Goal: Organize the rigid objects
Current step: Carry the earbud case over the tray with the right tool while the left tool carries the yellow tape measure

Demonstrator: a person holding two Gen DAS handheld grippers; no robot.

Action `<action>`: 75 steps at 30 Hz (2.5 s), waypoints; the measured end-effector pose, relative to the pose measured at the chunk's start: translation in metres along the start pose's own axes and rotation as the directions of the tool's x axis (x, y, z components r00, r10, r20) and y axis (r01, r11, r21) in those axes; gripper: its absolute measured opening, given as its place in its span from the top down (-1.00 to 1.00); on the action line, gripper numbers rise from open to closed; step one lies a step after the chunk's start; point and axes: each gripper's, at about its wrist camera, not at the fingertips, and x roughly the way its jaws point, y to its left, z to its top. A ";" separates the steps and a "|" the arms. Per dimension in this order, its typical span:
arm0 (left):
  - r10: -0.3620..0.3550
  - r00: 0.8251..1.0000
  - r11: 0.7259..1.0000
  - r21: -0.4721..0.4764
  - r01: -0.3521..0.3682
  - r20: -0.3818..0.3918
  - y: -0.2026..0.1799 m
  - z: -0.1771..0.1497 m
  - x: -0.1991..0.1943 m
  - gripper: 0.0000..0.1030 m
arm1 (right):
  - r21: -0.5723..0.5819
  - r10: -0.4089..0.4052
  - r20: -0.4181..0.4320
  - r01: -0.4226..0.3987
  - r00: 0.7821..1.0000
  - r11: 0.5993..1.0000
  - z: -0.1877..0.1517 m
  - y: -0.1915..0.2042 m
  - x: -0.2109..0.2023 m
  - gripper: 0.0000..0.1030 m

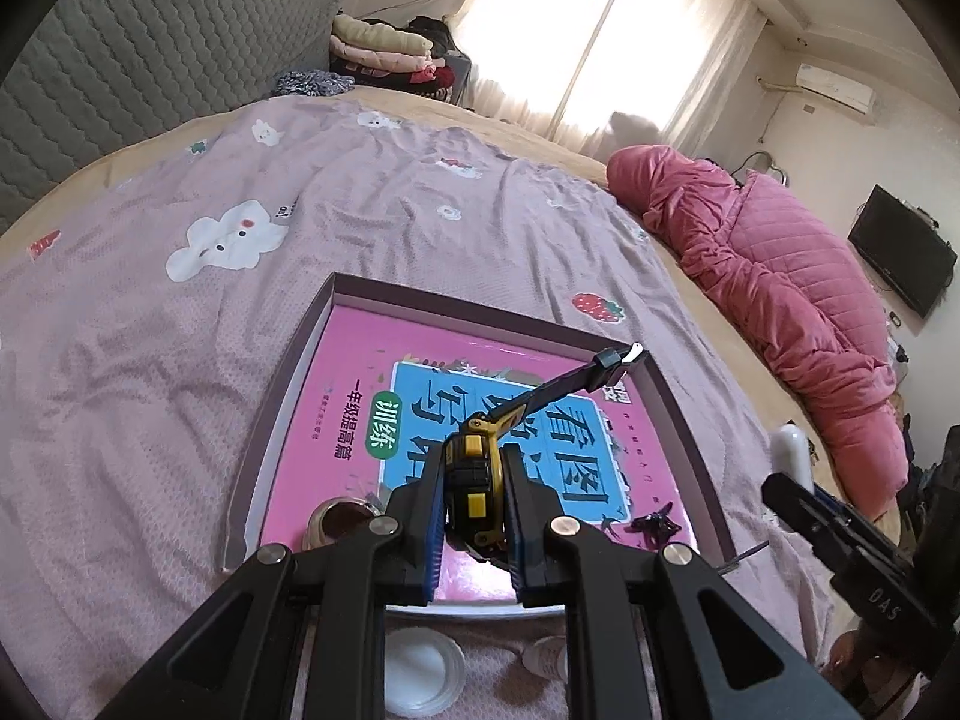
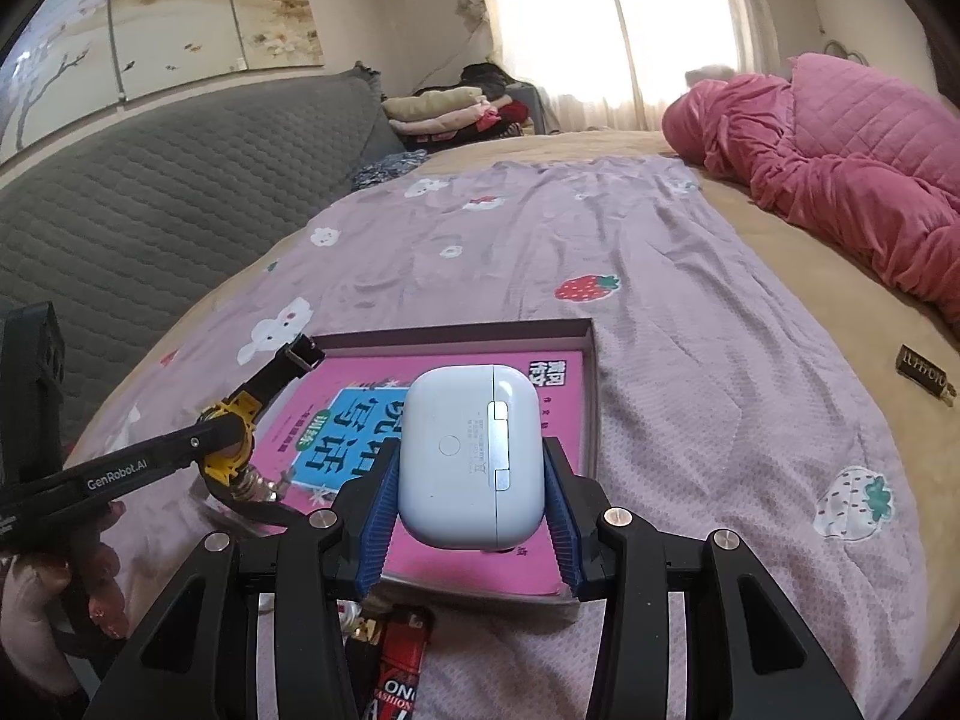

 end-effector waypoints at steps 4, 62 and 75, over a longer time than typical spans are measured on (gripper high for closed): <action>0.029 1.000 0.999 0.026 -0.029 -0.010 -0.005 0.000 0.008 0.67 | 0.014 -0.005 0.002 0.005 1.000 1.000 0.002 -0.005 0.000 0.12; 0.258 0.965 0.923 0.308 -0.230 -0.054 -0.023 -0.024 0.056 0.67 | -0.201 0.117 -0.230 -0.165 0.966 0.966 -0.016 0.057 0.090 0.11; 0.256 0.965 0.923 0.311 -0.226 -0.059 -0.021 -0.024 0.055 0.67 | -0.216 0.112 -0.315 -0.186 0.943 0.959 -0.025 0.064 0.117 0.11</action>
